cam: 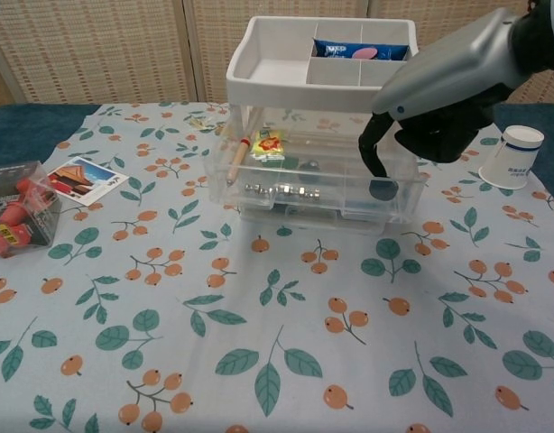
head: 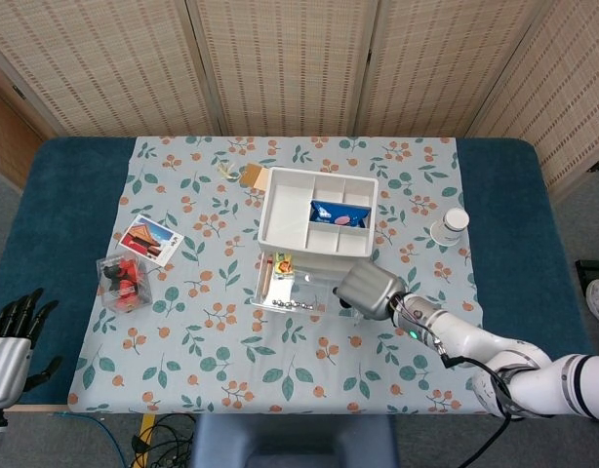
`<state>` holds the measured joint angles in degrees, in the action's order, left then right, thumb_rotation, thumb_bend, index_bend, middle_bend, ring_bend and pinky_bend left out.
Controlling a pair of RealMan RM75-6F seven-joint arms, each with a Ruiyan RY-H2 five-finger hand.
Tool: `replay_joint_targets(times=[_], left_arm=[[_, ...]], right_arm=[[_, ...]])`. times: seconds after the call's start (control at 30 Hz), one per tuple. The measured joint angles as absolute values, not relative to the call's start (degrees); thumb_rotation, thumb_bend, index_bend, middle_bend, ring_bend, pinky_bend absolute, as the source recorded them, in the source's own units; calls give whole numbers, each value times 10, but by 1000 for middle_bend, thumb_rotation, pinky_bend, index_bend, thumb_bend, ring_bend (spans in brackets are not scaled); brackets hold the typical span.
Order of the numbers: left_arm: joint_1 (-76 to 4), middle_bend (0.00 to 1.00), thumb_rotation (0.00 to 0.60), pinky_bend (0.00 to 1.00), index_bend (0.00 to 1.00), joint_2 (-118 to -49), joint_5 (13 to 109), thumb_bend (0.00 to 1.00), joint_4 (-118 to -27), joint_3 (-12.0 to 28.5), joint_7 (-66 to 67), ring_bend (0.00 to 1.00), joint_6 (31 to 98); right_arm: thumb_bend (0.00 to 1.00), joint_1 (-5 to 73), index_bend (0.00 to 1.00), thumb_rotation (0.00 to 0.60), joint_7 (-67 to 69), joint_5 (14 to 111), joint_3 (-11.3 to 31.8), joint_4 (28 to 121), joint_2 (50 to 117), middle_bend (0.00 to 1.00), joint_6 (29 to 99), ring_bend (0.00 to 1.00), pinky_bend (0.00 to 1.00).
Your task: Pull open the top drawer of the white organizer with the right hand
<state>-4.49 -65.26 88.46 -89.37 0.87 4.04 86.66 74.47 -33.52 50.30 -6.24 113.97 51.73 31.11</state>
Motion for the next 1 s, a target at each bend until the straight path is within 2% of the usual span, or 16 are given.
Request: replay_joint_targets(times=[1.0], left_arm=[[-40,19,600,82,129,-651,881,230,-891,9,39,9,870]], right_arm=[[1000,779,336,600,-354,461,-73,1117,570,1000,347,1000,1000]])
